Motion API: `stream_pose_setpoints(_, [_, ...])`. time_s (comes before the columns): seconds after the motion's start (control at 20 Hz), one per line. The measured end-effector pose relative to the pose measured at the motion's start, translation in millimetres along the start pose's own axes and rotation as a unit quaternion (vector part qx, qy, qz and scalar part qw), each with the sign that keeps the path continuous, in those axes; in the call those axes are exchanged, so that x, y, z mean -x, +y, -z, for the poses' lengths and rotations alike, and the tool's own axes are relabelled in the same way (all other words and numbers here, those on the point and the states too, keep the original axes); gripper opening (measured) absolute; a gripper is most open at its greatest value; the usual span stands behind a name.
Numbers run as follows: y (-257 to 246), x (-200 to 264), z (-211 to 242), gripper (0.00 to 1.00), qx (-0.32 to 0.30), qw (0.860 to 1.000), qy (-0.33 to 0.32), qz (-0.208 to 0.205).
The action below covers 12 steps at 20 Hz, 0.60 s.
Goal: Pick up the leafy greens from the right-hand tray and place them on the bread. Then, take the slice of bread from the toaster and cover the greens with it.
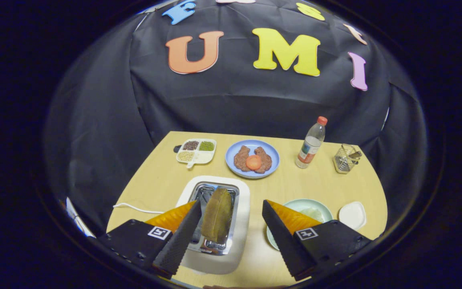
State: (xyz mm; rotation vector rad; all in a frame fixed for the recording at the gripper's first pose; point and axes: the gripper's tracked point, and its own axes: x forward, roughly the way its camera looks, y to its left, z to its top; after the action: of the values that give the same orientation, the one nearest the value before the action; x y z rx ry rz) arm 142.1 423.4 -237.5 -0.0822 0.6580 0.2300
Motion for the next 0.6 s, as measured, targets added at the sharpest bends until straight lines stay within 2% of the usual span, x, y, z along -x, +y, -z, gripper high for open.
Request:
stream_pose_setpoints(0.15, [10.0, -11.9, 3.5, 0.96, 0.004, 1.000, 0.013, 0.023])
stream_pose_setpoints(0.25, [21.1, -16.7, 8.0, 0.85, 0.007, 0.999, 0.025, 0.021])
stream_pose_setpoints(0.3, [25.7, -20.1, 12.6, 0.76, 0.002, 0.999, 0.032, 0.019])
stream_pose_setpoints(0.45, [24.5, -23.5, 24.4, 0.58, -0.004, 0.998, 0.056, 0.035])
stream_pose_setpoints(0.5, [26.4, -23.0, 27.1, 0.45, -0.010, 0.997, 0.061, 0.036])
stream_pose_setpoints(0.55, [25.4, -23.0, 27.9, 0.39, -0.008, 0.997, 0.062, 0.040])
stream_pose_setpoints(0.6, [20.9, -22.9, 27.1, 0.29, -0.003, 0.997, 0.065, 0.048])
